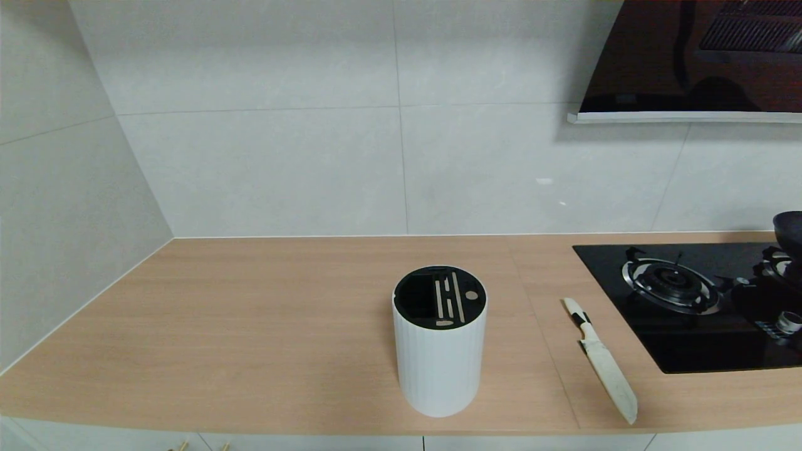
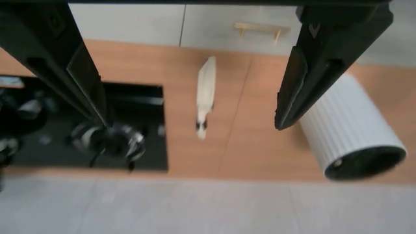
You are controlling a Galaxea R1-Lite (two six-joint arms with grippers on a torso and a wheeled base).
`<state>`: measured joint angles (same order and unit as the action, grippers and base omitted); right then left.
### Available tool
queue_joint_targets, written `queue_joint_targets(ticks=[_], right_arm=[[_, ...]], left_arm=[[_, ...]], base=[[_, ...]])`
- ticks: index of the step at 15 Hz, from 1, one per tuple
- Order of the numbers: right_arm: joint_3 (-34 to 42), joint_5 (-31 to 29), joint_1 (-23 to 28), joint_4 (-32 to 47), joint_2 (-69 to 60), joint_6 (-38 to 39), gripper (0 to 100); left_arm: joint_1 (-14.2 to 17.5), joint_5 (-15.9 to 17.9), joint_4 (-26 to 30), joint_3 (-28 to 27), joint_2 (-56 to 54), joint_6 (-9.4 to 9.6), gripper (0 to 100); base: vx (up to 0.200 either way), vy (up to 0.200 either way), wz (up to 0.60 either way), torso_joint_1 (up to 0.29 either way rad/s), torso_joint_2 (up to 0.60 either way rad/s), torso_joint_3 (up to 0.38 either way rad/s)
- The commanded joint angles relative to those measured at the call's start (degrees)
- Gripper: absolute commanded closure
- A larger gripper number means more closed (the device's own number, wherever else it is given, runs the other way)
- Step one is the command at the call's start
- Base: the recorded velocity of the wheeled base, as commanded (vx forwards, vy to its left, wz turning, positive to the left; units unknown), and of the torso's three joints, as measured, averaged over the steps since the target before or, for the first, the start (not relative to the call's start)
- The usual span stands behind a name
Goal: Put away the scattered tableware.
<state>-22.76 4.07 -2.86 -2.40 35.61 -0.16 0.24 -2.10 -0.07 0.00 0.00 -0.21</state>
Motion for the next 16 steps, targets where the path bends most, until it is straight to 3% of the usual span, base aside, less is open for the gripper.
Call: queue_joint_targets(ticks=[1,4,8,16], right_arm=[[-3.43,0.50,-4.34,-4.01,20.90,-0.11,0],[-4.84,0.32,-5.05,-11.05,35.23,-0.02,0],[-6.24,-0.29,-6.10,-26.78,54.48,-0.19,0],[-7.21,-4.34,-7.77,-43.13,76.72,-0.81,0]], left_arm=[[0.02,-0.01,-0.01,0.00,0.09,-0.06,0],[0.02,-0.01,-0.01,0.00,0.09,-0.06,0],[0.02,-0.01,-0.01,0.00,0.09,-0.06,0],[0.02,-0.01,-0.01,0.00,0.09,0.12,0]], base=[[0.000,0.000,0.00,0.000,0.00,0.000],[0.000,0.000,0.00,0.000,0.00,0.000],[0.000,0.000,0.00,0.000,0.00,0.000],[0.000,0.000,0.00,0.000,0.00,0.000]])
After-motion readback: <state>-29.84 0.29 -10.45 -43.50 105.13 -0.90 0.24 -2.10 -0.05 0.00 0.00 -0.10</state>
